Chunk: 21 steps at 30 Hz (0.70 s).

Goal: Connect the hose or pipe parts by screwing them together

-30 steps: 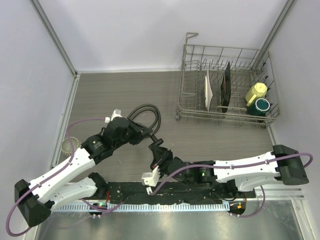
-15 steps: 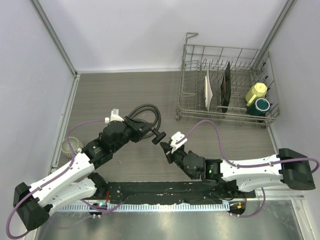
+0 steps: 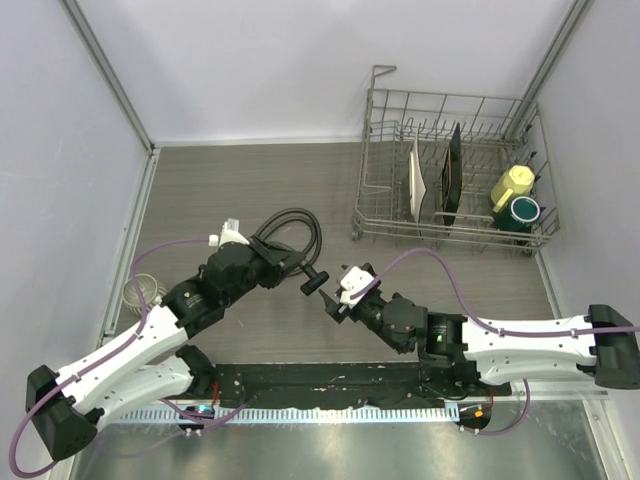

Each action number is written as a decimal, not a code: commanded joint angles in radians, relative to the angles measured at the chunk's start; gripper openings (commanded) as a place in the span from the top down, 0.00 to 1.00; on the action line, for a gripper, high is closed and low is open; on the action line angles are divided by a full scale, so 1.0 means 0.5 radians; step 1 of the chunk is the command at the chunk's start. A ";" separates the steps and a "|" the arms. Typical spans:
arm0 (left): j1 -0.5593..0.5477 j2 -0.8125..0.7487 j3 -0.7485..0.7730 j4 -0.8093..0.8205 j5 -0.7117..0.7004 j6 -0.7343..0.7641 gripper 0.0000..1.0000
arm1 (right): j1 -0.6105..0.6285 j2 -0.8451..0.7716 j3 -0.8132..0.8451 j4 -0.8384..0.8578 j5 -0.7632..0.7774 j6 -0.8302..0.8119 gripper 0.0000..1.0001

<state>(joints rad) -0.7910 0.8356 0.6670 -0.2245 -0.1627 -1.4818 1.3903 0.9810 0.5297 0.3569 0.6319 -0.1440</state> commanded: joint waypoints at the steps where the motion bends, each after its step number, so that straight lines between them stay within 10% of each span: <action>1: -0.001 -0.011 0.123 0.026 -0.040 0.046 1.00 | 0.014 -0.072 0.113 -0.213 -0.058 -0.690 0.27; 7: -0.001 0.004 0.145 -0.023 0.031 0.037 1.00 | 0.020 0.017 0.057 -0.125 -0.258 -1.499 0.25; 17: -0.001 -0.030 0.132 -0.045 0.080 -0.031 1.00 | 0.017 0.458 0.244 0.307 -0.276 -1.798 0.27; 20: -0.001 -0.045 0.132 -0.051 0.071 -0.031 1.00 | 0.014 0.569 0.303 0.381 -0.285 -1.689 0.33; 21: -0.001 -0.045 0.132 -0.063 0.062 -0.028 1.00 | 0.005 0.596 0.324 0.409 -0.255 -1.633 0.50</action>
<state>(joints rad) -0.7910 0.8413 0.6899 -0.2916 -0.1364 -1.4845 1.3933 1.2518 0.6212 0.4217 0.4976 -0.9894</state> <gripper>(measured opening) 0.186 0.684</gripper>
